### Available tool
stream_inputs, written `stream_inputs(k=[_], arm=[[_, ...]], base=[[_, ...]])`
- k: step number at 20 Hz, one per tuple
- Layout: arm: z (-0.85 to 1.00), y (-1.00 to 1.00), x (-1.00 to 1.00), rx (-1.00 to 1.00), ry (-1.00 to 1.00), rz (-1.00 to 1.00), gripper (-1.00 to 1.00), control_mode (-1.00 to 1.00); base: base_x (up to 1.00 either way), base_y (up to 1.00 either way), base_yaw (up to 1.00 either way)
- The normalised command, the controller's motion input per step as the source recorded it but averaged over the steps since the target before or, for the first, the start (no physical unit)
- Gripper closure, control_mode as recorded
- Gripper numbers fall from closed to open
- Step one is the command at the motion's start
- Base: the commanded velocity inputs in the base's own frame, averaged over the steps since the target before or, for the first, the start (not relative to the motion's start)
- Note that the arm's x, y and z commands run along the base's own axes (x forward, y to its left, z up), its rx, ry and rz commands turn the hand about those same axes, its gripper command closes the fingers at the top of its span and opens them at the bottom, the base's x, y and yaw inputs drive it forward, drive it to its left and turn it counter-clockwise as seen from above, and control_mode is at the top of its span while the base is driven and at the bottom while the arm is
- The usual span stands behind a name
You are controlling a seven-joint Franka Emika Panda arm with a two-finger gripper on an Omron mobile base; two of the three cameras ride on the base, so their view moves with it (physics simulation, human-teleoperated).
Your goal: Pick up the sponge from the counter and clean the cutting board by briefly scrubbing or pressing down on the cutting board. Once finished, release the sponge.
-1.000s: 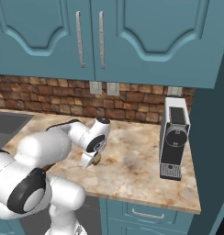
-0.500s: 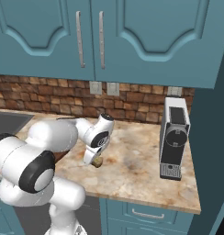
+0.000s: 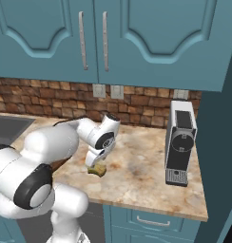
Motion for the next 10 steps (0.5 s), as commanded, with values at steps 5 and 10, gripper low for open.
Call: stream_inputs(k=[5,10], arm=[[0.35,0.00,-0.70,0.00,0.03,-0.13,-1.00,-1.00],[0.56,0.00,-0.46,-0.02,0.00,-0.16,-1.00,-1.00]], base=[[0.00,0.00,0.00],[0.00,0.00,0.00]])
